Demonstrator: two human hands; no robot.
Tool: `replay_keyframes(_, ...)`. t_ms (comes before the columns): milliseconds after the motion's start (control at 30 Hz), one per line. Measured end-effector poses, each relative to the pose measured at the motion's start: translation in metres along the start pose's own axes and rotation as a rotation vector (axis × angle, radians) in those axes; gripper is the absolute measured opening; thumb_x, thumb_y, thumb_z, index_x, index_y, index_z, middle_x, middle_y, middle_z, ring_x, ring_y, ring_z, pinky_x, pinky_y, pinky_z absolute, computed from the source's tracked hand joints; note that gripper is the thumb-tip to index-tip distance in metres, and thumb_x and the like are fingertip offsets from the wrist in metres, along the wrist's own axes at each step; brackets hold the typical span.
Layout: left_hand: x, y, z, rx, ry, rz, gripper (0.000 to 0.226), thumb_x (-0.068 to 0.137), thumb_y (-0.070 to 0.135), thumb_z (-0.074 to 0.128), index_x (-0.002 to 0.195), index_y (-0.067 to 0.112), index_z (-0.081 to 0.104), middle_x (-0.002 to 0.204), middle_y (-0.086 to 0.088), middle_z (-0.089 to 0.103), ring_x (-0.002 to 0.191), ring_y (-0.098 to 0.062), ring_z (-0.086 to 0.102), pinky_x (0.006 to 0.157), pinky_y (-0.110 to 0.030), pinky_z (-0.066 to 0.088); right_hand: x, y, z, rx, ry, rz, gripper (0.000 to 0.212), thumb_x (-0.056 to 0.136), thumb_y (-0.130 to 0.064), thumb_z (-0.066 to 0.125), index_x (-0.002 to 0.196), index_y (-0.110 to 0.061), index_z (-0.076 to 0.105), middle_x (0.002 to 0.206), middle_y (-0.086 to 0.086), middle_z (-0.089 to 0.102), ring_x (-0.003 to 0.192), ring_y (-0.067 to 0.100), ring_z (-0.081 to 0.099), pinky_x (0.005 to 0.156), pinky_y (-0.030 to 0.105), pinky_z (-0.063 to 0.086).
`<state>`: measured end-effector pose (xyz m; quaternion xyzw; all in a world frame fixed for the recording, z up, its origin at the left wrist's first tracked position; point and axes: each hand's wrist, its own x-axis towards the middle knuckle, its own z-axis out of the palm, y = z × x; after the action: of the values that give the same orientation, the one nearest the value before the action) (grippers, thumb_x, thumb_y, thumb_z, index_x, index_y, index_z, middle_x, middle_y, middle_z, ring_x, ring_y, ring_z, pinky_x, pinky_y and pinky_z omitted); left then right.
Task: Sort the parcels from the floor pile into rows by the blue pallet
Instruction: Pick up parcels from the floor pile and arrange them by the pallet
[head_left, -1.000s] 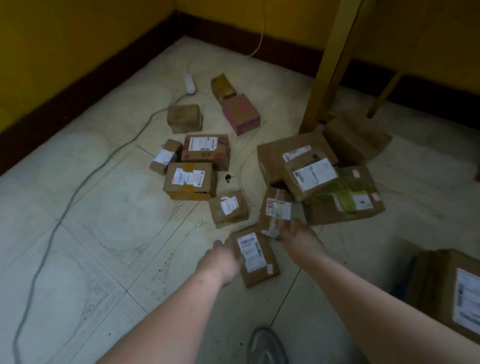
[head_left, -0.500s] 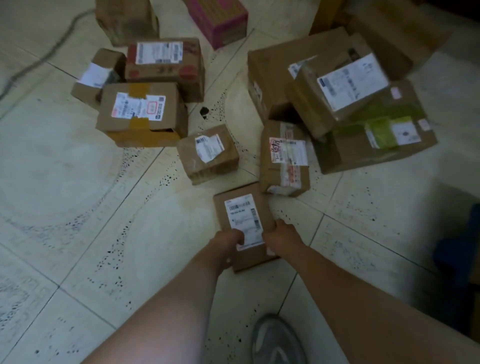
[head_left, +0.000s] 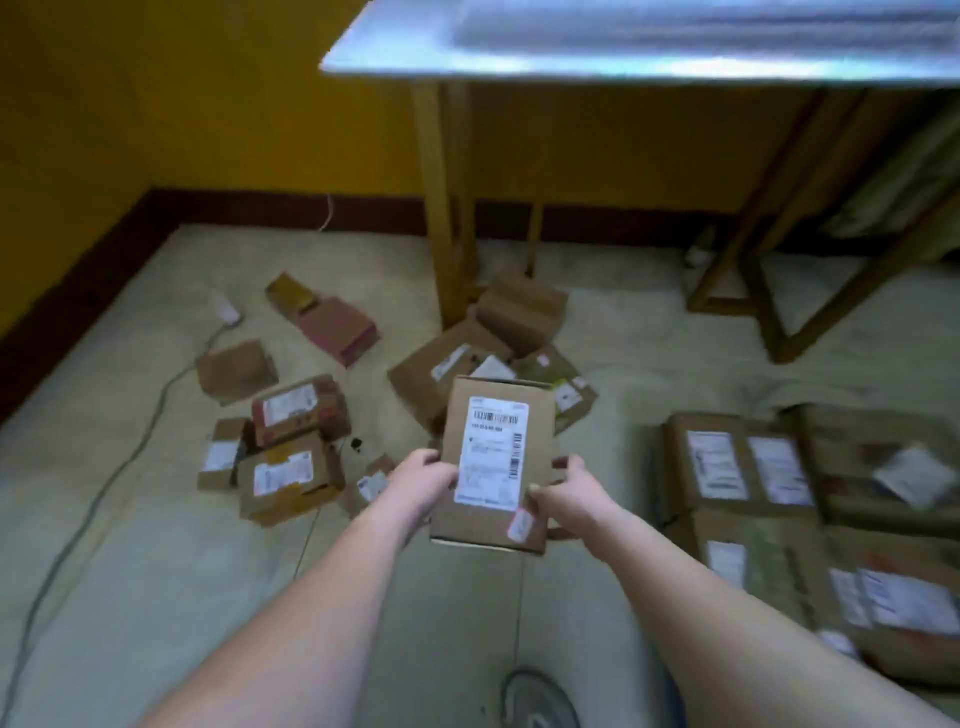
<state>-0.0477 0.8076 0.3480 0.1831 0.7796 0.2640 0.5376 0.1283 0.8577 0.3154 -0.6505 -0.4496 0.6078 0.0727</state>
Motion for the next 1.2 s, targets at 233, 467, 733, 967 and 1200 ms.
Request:
replay_keyframes(233, -0.147, 0.096, 0.139, 0.271, -0.18, 0.265, 0.036, 0.084, 0.013, 0.058, 0.12, 0.021, 0.059, 0.102, -0.002, 0.066, 0.081, -0.021, 0.063, 0.067, -0.03, 0.054, -0.135, 0.042, -0.198, 0.284, 0.174, -0.041, 0.036, 0.098, -0.007, 0.051, 0.128, -0.026, 0.043, 0.116, 0.003, 0.062, 0.086, 0.016, 0.064, 0.054, 0.032, 0.053)
replay_keyframes(467, -0.247, 0.045, 0.339, 0.623, -0.539, 0.204, 0.019, 0.095, 0.008, 0.052, 0.104, 0.022, 0.06, 0.097, -0.006, 0.063, 0.076, -0.02, 0.061, 0.076, -0.037, 0.055, -0.221, 0.236, -0.345, 0.507, 0.341, 0.074, 0.037, 0.1, -0.003, 0.048, 0.132, -0.021, 0.043, 0.124, 0.008, 0.062, 0.099, 0.027, 0.065, 0.065, 0.04, 0.057)
replay_keyframes(733, -0.328, -0.041, 0.571, 0.989, -0.696, 0.071, 0.023, 0.089, 0.001, 0.051, 0.106, 0.005, 0.067, 0.101, -0.017, 0.071, 0.089, -0.027, 0.07, 0.082, -0.039, 0.057, -0.297, 0.428, -0.5, 0.524, 0.391, 0.21, 0.041, 0.098, -0.004, 0.052, 0.135, -0.022, 0.045, 0.126, 0.015, 0.06, 0.102, 0.029, 0.063, 0.082, 0.048, 0.057)
replay_keyframes(967, -0.376, -0.048, 0.721, 1.072, -0.724, 0.12, 0.017, 0.099, 0.02, 0.05, 0.106, 0.012, 0.064, 0.102, -0.006, 0.068, 0.091, -0.02, 0.063, 0.089, -0.036, 0.054, -0.329, 0.519, -0.614, 0.235, 0.512, 0.162, 0.045, 0.096, -0.012, 0.054, 0.14, -0.023, 0.05, 0.132, 0.007, 0.059, 0.115, 0.026, 0.058, 0.092, 0.034, 0.05)
replay_keyframes(1200, -0.34, -0.066, 0.773, 1.295, -0.641, 0.205, 0.029, 0.101, 0.025, 0.043, 0.128, 0.017, 0.052, 0.121, -0.008, 0.06, 0.102, -0.021, 0.063, 0.086, -0.032, 0.055, -0.291, 0.576, -0.618, 0.12, 0.58, 0.211, 0.045, 0.1, -0.015, 0.049, 0.143, -0.029, 0.048, 0.128, 0.007, 0.061, 0.103, 0.022, 0.059, 0.088, 0.034, 0.051)
